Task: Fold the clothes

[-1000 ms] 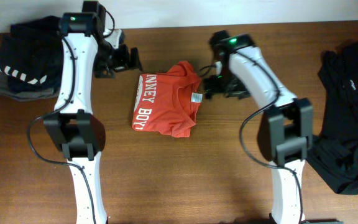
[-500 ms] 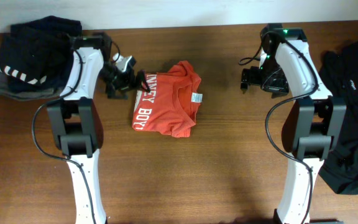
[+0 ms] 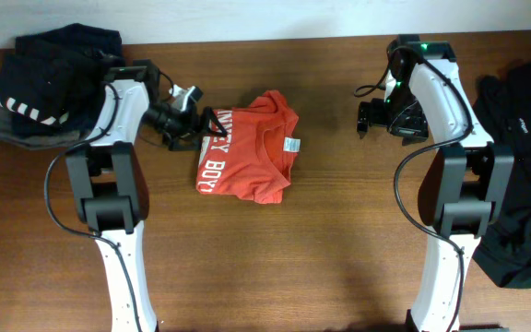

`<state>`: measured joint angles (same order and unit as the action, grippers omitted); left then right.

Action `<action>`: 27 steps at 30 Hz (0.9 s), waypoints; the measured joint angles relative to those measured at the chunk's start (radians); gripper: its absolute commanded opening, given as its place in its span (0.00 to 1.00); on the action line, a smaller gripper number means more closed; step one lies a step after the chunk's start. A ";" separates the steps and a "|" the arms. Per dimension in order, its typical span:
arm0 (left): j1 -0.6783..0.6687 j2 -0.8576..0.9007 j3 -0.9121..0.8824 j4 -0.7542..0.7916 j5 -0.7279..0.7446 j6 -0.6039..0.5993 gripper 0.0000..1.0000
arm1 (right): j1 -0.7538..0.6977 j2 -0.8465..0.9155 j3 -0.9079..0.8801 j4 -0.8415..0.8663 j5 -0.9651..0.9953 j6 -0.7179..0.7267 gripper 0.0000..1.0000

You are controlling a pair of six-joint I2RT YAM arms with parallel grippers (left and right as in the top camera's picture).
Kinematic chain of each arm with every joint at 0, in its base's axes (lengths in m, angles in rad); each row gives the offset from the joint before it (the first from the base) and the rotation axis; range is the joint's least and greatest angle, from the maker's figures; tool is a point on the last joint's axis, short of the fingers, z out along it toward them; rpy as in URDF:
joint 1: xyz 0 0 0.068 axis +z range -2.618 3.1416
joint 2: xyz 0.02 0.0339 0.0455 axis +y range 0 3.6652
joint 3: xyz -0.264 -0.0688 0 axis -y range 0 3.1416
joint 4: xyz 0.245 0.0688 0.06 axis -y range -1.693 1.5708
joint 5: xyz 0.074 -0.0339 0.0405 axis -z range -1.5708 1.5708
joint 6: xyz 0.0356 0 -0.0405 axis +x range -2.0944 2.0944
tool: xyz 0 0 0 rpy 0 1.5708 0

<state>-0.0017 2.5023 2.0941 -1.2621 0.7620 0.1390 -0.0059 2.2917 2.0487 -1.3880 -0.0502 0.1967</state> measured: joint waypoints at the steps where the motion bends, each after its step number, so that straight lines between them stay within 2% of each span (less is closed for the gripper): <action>1: -0.010 0.005 0.000 0.000 0.016 0.000 0.99 | 0.000 0.000 0.000 0.000 0.000 0.000 0.99; 9: -0.097 0.036 0.004 0.008 0.123 -0.001 0.98 | 0.000 0.000 0.000 0.000 0.000 -0.003 0.99; 10: -0.106 0.040 0.005 0.012 0.134 -0.001 0.94 | 0.000 0.000 0.000 0.000 0.000 -0.003 0.99; 13: -0.138 0.051 0.006 0.031 0.146 -0.003 0.48 | 0.000 0.000 0.000 0.000 0.000 -0.003 0.99; 14: -0.145 0.059 0.006 0.040 0.142 -0.006 0.39 | 0.000 0.000 0.000 0.000 0.000 -0.004 0.99; 16: -0.159 0.081 0.005 0.062 0.144 -0.016 0.34 | 0.000 0.000 0.000 0.000 0.000 -0.006 0.99; 17: -0.163 0.089 0.005 0.070 0.150 -0.023 0.28 | 0.000 0.000 0.000 0.000 0.000 -0.006 0.99; 19: -0.167 0.092 0.004 0.082 0.147 -0.032 0.08 | 0.000 0.000 0.000 0.000 0.000 -0.008 0.99; 20: -0.167 0.094 0.003 0.088 0.139 -0.039 0.01 | 0.000 0.000 0.000 0.000 0.000 -0.009 0.98; 27: -0.167 0.099 0.002 0.093 0.140 -0.047 0.00 | 0.000 0.000 0.000 0.000 0.000 -0.010 0.99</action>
<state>-0.1688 2.6015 2.0964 -1.1687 0.9020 0.0925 -0.0059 2.2917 2.0487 -1.3880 -0.0502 0.1867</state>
